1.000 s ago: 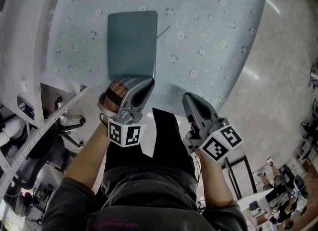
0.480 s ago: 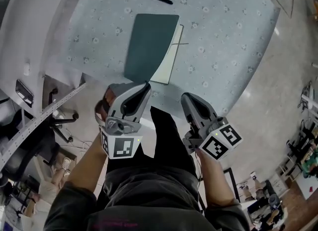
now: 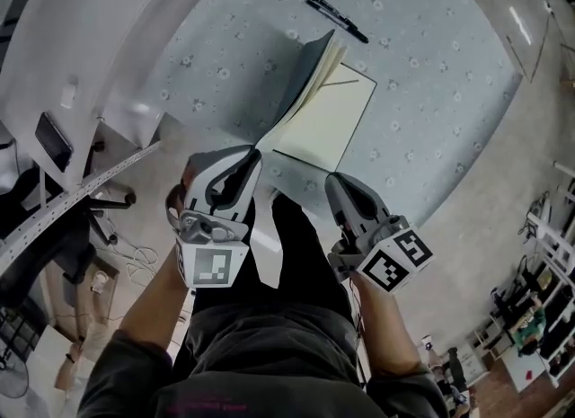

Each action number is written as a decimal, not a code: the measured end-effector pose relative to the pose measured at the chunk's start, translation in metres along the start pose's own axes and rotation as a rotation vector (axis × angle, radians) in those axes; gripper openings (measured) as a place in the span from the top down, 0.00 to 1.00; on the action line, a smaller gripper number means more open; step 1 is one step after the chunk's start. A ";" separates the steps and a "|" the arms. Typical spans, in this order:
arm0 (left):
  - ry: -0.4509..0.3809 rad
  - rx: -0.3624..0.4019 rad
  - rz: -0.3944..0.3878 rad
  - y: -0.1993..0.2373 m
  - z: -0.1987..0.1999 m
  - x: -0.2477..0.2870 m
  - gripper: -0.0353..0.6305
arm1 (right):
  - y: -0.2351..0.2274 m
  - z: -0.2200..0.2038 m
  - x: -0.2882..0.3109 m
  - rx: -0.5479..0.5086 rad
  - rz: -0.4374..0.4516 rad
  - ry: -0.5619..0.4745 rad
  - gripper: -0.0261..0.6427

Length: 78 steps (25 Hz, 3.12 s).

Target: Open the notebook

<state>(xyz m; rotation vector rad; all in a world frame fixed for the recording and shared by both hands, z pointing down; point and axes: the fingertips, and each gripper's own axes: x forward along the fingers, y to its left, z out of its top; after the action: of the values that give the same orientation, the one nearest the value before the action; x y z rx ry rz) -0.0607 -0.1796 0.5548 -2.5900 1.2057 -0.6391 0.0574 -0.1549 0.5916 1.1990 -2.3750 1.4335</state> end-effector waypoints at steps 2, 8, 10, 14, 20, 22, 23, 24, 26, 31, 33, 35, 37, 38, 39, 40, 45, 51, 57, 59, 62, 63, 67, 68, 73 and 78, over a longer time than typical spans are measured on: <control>0.017 -0.023 0.019 0.011 -0.009 -0.004 0.90 | 0.006 0.000 0.011 -0.008 0.011 0.016 0.96; 0.071 -0.107 0.057 0.041 -0.041 -0.011 0.90 | 0.023 -0.001 0.042 -0.028 0.039 0.064 0.96; 0.091 -0.139 0.065 0.048 -0.054 -0.011 0.90 | 0.026 -0.002 0.052 -0.032 0.044 0.081 0.96; 0.129 -0.187 0.082 0.060 -0.077 -0.012 0.90 | 0.030 -0.003 0.070 -0.036 0.058 0.112 0.96; 0.191 -0.238 0.104 0.071 -0.113 -0.011 0.90 | 0.034 -0.007 0.096 -0.046 0.080 0.160 0.96; 0.221 -0.256 0.107 0.072 -0.126 -0.011 0.90 | 0.035 -0.008 0.102 -0.050 0.085 0.175 0.96; 0.234 -0.263 0.106 0.072 -0.131 -0.010 0.90 | 0.035 -0.008 0.105 -0.052 0.087 0.182 0.96; 0.245 -0.270 0.103 0.072 -0.136 -0.009 0.90 | 0.036 -0.007 0.108 -0.054 0.089 0.187 0.96; 0.268 -0.282 0.100 0.072 -0.145 -0.008 0.90 | 0.036 -0.006 0.114 -0.058 0.093 0.197 0.96; 0.320 -0.308 0.120 0.076 -0.161 -0.008 0.94 | 0.035 -0.006 0.126 -0.063 0.105 0.231 0.96; 0.328 -0.315 0.123 0.077 -0.164 -0.006 0.94 | 0.035 -0.007 0.130 -0.062 0.108 0.240 0.96; 0.334 -0.321 0.129 0.079 -0.166 -0.005 0.94 | 0.035 -0.009 0.134 -0.061 0.113 0.248 0.96; 0.338 -0.326 0.136 0.080 -0.167 -0.005 0.94 | 0.037 -0.009 0.136 -0.063 0.119 0.254 0.96; 0.339 -0.326 0.139 0.080 -0.167 -0.006 0.94 | 0.037 -0.008 0.137 -0.064 0.121 0.255 0.96; 0.339 -0.324 0.140 0.080 -0.166 -0.006 0.94 | 0.037 -0.007 0.137 -0.066 0.121 0.253 0.96; 0.339 -0.322 0.142 0.081 -0.165 -0.006 0.94 | 0.037 -0.005 0.136 -0.068 0.120 0.251 0.96; 0.327 -0.304 0.150 0.091 -0.153 -0.009 0.94 | 0.037 0.005 0.132 -0.070 0.106 0.225 0.96; 0.282 -0.269 0.155 0.109 -0.126 -0.006 0.94 | 0.045 0.021 0.121 -0.069 0.098 0.173 0.96; 0.236 -0.229 0.142 0.122 -0.094 -0.005 0.94 | 0.056 0.040 0.108 -0.078 0.086 0.121 0.96; 0.224 -0.224 0.138 0.125 -0.083 -0.006 0.94 | 0.059 0.046 0.104 -0.083 0.086 0.102 0.96; 0.196 -0.220 0.134 0.130 -0.066 -0.007 0.94 | 0.065 0.055 0.097 -0.090 0.082 0.074 0.96; 0.188 -0.222 0.132 0.132 -0.061 -0.007 0.94 | 0.067 0.058 0.095 -0.092 0.077 0.066 0.96; 0.147 -0.235 0.126 0.139 -0.039 -0.006 0.94 | 0.072 0.067 0.086 -0.101 0.062 0.036 0.96; 0.135 -0.232 0.123 0.142 -0.033 -0.006 0.94 | 0.073 0.070 0.083 -0.104 0.060 0.028 0.96; 0.092 -0.216 0.104 0.150 -0.005 -0.004 0.94 | 0.078 0.082 0.070 -0.115 0.040 -0.009 0.96; 0.058 -0.212 0.084 0.157 0.021 -0.006 0.94 | 0.085 0.096 0.056 -0.122 0.023 -0.056 0.96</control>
<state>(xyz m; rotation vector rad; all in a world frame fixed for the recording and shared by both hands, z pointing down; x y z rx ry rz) -0.1599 -0.2756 0.4776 -2.6887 1.4662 -0.6026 -0.0110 -0.2424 0.5060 1.2010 -2.4810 1.2568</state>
